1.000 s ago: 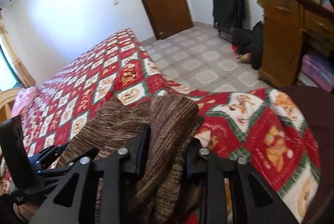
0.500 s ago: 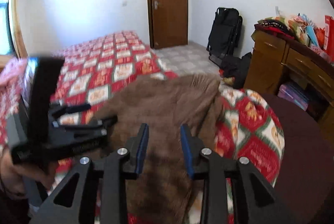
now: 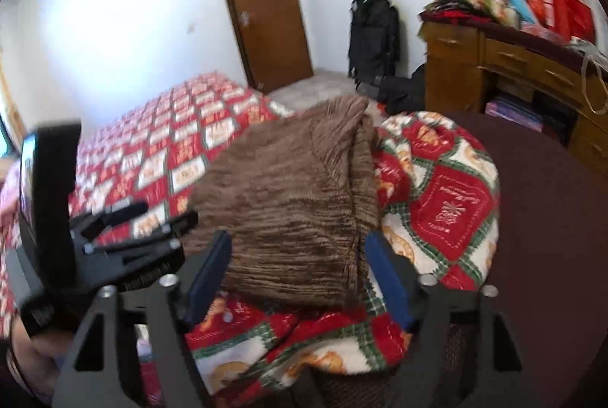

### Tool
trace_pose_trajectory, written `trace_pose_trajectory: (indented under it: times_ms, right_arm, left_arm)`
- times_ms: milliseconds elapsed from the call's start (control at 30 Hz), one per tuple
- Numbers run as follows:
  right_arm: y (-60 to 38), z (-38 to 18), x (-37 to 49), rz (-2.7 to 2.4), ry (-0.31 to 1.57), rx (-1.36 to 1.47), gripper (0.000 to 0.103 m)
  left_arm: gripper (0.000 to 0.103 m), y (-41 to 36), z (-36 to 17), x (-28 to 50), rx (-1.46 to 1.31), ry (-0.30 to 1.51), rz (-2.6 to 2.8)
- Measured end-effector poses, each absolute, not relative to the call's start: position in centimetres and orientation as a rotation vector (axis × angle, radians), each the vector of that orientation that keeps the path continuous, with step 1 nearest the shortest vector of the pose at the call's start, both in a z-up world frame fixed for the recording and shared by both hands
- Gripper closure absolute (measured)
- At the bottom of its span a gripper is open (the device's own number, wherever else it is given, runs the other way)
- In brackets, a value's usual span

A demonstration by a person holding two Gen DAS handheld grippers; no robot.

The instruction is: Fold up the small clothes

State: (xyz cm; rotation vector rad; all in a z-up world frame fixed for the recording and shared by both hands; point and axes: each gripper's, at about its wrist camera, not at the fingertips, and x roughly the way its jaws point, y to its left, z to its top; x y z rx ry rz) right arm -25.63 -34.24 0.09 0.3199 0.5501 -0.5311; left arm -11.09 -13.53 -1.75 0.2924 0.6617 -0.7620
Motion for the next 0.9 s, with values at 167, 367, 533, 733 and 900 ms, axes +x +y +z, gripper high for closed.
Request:
trace_pose_trajectory:
  times_ms: [167,367,533,733,900]
  right_arm:
    - [-33.3,2.3,-27.0,-0.609,0.455,0.307,0.025]
    - [-31.9,3.7,-28.2,-0.705,0.335,0.226,0.014]
    - [-30.4,4.0,-28.3,-0.694,0.291,0.186,0.009]
    - [-29.4,5.2,-29.5,-0.730,0.200,0.158,0.001]
    - [-29.4,5.7,-30.1,-0.751,0.152,0.173,0.000]
  left_arm:
    - [0.034,-11.6,-0.3,-12.5,0.259,0.634,-0.738]
    - [0.027,-9.3,1.5,-13.9,0.207,0.567,-0.685]
    - [0.025,-8.2,3.1,-15.2,0.198,0.496,-0.606]
    - [0.024,-6.4,4.2,-15.7,0.128,0.460,-0.601]
    - [0.024,-5.9,4.6,-16.0,0.132,0.431,-0.591]
